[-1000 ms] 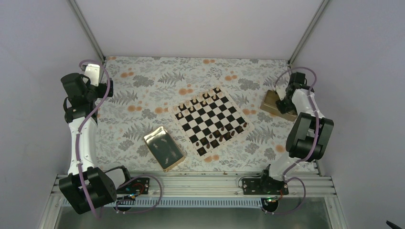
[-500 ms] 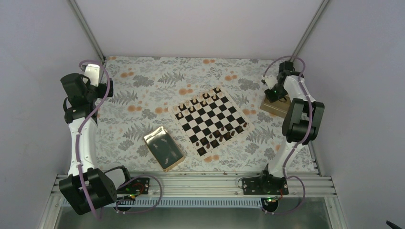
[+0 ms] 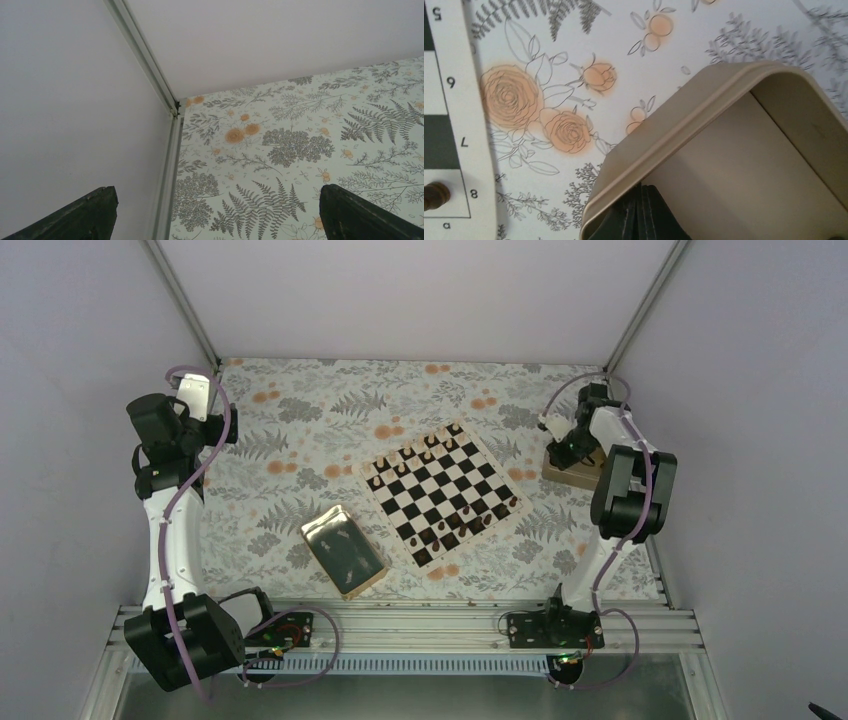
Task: Set up the chess pieces on the board
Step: Adjust the storage box at the center of the board, then pick up the chess piece from the storage box, then place the chess piece on the chessboard.
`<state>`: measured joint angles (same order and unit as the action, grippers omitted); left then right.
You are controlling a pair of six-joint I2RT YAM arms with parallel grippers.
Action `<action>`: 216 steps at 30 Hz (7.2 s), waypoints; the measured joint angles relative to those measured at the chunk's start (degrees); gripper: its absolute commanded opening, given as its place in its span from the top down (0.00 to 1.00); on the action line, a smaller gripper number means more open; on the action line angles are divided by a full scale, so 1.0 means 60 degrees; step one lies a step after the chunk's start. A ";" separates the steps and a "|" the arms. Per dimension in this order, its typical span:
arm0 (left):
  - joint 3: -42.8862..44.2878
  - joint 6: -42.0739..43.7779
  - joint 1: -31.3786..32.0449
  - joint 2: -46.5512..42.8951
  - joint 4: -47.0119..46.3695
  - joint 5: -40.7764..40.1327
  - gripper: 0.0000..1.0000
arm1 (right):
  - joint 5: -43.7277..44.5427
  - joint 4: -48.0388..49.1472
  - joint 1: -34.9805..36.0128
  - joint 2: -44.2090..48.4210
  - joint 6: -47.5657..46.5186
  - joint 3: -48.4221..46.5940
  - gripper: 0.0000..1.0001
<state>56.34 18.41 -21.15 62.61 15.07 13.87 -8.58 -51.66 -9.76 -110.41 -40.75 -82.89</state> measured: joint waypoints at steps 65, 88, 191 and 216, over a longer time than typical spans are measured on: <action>-0.0025 -0.0073 -0.0004 -0.0160 -0.0007 0.0324 0.00 | 0.0444 -0.0106 0.1067 0.0754 -0.0954 0.1377 0.96; -0.0058 -0.0080 -0.0004 -0.0160 -0.0011 0.0415 0.00 | 0.1515 -0.2510 -0.0222 0.6073 -0.1555 0.4659 0.84; 0.0506 -0.0004 -0.0018 0.1679 -0.0852 0.0630 0.00 | -0.1315 -0.0991 0.0903 0.3388 -0.4892 0.1144 0.92; 0.0525 -0.0004 -0.0018 0.1672 -0.0798 0.0699 0.00 | -0.1483 0.0525 0.3625 0.1916 -0.3574 0.2969 0.91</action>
<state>59.48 18.39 -21.26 72.64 10.28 18.06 -17.47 -48.51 11.99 -98.91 -62.19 -65.08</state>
